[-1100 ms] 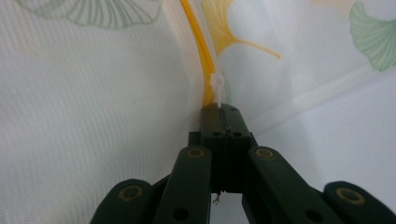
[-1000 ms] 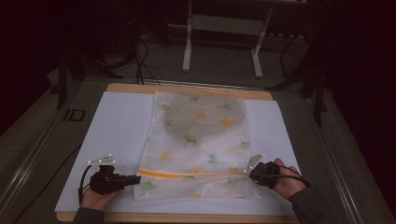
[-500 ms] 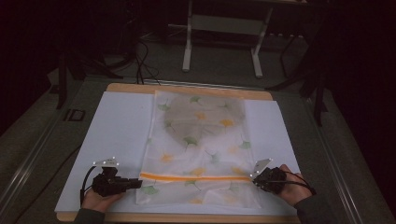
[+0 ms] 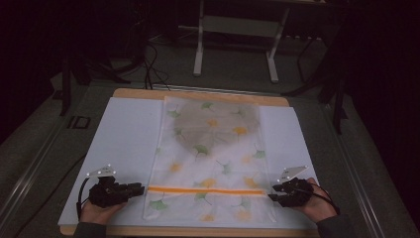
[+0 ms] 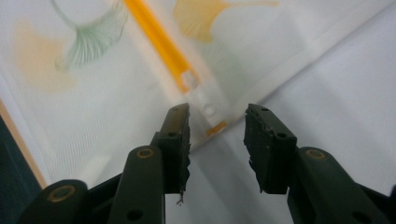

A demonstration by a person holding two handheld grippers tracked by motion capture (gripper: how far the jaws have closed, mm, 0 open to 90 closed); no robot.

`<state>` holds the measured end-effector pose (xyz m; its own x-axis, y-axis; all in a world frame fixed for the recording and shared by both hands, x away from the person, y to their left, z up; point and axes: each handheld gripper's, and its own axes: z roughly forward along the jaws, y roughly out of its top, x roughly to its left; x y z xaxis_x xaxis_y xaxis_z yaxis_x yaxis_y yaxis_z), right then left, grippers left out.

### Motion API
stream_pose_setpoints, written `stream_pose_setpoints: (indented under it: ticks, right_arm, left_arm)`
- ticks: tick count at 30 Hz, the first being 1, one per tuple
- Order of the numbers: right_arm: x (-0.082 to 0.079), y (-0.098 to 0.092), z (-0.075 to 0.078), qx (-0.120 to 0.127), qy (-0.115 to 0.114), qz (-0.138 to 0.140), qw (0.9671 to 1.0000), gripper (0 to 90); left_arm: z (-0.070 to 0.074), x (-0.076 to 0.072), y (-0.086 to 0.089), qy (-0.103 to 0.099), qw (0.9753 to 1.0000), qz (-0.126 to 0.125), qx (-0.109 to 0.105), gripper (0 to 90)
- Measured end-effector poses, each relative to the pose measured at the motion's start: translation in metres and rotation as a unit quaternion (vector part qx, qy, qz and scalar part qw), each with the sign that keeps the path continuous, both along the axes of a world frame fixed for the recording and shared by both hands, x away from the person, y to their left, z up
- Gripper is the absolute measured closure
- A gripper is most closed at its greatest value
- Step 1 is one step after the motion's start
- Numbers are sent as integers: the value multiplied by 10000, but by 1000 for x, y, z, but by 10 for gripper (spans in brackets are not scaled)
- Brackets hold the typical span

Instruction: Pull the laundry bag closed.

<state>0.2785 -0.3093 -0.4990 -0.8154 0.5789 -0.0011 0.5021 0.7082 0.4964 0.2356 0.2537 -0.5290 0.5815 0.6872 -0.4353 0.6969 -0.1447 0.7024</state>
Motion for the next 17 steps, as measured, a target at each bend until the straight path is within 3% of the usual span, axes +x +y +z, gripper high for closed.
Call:
stream_pose_setpoints:
  ticks: [3, 8, 12, 14, 17]
  right_arm:
    - [2, -3, -3, 344, -46, -229, 9991, 574]
    - [6, -5, -10, 565, -204, -768, 9952, 533]
    - [8, -10, -16, 858, -388, -1254, 9876, 503]
    - [9, -12, -21, 976, -520, -1447, 9833, 493]
    - [10, -14, -26, 892, -658, -1638, 9802, 492]
  left_arm:
    - [0, 0, -1, -197, 9994, 139, 239, 666]
    - [-1, 3, -6, -464, 9950, 436, 767, 638]
    - [-2, 4, -7, -703, 9863, 766, 1277, 609]
    - [-3, 6, -6, -734, 9830, 950, 1392, 606]
    - [-5, 7, -3, -789, 9771, 1153, 1605, 592]
